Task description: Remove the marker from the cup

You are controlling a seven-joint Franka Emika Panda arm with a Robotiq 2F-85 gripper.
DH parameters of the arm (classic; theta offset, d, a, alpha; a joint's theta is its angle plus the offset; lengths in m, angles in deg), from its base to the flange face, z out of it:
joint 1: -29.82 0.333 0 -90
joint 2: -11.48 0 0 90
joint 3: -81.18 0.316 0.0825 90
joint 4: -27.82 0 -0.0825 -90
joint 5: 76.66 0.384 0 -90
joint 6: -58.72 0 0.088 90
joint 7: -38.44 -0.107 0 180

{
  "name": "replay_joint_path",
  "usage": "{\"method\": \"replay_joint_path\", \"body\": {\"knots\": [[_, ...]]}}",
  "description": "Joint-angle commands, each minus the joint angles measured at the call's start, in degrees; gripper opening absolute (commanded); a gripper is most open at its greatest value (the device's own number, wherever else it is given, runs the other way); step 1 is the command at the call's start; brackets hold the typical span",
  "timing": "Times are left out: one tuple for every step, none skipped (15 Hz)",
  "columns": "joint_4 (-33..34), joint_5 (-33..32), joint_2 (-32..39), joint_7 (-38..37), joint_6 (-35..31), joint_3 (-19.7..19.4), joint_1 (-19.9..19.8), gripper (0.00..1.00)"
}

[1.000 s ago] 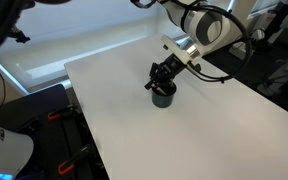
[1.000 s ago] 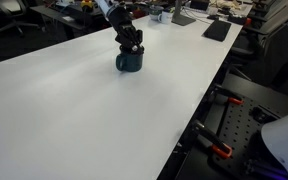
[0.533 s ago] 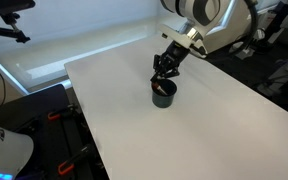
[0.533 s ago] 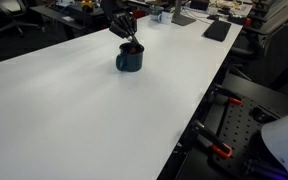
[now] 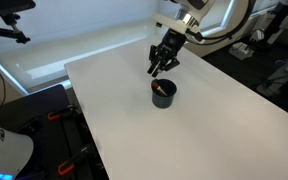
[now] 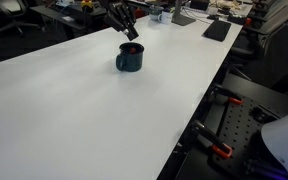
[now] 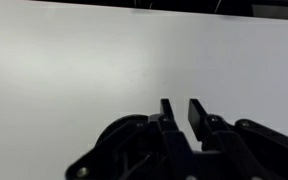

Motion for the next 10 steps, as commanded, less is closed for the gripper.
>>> {"method": "replay_joint_path", "body": {"knots": [[0.9, 0.3, 0.7, 0.1, 0.5, 0.1, -0.3, 0.51], [1.3, 0.4, 1.2, 0.2, 0.6, 0.1, -0.5, 0.55], [1.8, 0.4, 1.5, 0.3, 0.9, 0.0, -0.7, 0.63], [2.4, 0.6, 2.0, 0.4, 1.1, 0.0, -0.9, 0.69], [2.8, 0.7, 2.5, 0.6, 1.4, 0.0, -1.1, 0.78], [3.4, 0.6, 2.9, 0.7, 1.6, 0.0, -1.2, 0.84], [4.4, 0.5, 3.6, 1.0, 2.0, 0.0, -1.4, 0.91], [5.6, 0.9, 4.4, 1.0, 2.5, 0.0, -1.7, 0.99], [2.4, 0.2, 2.7, 0.1, 0.3, -0.1, -1.2, 1.0], [2.7, 0.2, 3.1, 0.1, 0.2, -0.1, -1.3, 0.9]]}}
